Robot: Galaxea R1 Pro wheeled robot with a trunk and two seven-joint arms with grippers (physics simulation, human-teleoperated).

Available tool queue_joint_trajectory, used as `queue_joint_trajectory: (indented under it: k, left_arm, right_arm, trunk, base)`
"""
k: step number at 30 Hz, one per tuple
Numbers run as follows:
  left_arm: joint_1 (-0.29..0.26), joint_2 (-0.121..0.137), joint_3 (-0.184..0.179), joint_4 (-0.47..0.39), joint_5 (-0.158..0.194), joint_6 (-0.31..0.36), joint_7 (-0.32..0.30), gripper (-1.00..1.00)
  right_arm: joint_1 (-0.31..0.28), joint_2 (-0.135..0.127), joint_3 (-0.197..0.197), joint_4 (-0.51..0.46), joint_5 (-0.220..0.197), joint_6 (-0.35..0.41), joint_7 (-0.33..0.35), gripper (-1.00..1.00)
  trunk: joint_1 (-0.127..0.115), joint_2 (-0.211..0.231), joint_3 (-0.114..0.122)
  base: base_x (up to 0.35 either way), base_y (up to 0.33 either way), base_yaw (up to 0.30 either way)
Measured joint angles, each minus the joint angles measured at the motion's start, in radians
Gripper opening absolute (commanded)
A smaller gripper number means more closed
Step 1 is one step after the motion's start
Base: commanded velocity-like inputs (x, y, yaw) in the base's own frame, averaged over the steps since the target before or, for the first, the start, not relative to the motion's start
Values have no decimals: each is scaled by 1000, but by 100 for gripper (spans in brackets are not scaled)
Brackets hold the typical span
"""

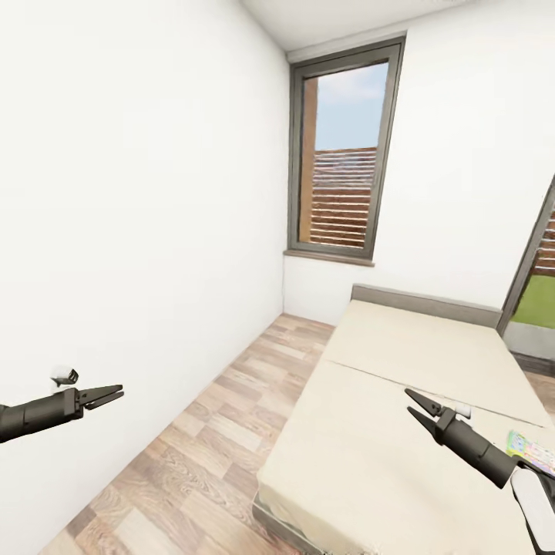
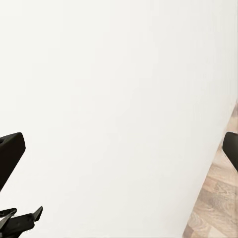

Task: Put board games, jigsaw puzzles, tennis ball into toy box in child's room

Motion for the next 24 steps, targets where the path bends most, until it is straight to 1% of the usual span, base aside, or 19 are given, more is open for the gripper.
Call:
queue_joint_trajectory:
  k: [14,24]
  left_arm:
    - [0,-2,-2,0,0,-1,0,100]
    - [0,-16,-5,0,-2,-1,0,100]
  right_arm:
    - [0,0,0,11,0,0,0,100]
    - [0,0,0,11,0,0,0,100]
  trunk:
    - [0,0,-7]
    - [0,0,-13]
  base:
    - [0,0,-281]
    - [0,0,-279]
